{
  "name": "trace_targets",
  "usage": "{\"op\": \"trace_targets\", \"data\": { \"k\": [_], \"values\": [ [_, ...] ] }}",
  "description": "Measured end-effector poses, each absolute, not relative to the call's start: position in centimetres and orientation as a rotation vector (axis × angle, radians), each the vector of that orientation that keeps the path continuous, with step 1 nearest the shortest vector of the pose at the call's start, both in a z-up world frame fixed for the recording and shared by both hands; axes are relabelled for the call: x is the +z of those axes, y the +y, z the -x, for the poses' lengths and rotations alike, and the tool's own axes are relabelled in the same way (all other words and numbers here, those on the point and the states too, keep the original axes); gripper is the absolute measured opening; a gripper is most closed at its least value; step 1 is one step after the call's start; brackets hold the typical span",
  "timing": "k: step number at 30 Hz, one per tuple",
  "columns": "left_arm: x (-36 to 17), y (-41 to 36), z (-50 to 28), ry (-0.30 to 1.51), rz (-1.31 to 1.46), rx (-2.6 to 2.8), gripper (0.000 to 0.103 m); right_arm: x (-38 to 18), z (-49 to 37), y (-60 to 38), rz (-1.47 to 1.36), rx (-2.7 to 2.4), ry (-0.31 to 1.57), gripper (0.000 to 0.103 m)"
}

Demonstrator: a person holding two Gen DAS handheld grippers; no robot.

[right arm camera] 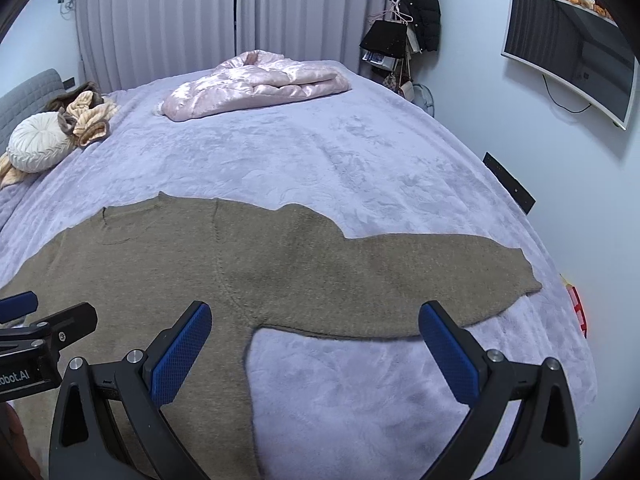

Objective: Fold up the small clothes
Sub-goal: 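Reach the right tool to a sweater sleeve cuff and grasp it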

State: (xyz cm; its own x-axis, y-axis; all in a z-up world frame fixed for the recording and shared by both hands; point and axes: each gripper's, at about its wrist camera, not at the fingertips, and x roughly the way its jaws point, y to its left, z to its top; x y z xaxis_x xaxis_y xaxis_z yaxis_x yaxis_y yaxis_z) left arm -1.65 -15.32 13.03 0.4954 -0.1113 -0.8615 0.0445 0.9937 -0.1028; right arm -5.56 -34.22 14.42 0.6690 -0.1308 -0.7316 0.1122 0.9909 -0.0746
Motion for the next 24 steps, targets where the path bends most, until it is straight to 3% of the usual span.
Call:
{"op": "trace_targets", "data": {
  "k": [12, 24],
  "values": [
    [9.6, -21.4, -2.6, 1.115, 0.033, -0.121, 0.103, 11.2, 4.3, -45.9, -0.068, -0.294, 0.886, 0.103],
    [6.3, -23.0, -5.6, 1.162, 0.079, -0.083, 0.103, 4.8, 2.9, -64.6, -0.591, -0.353, 0.910, 0.103]
  ]
}}
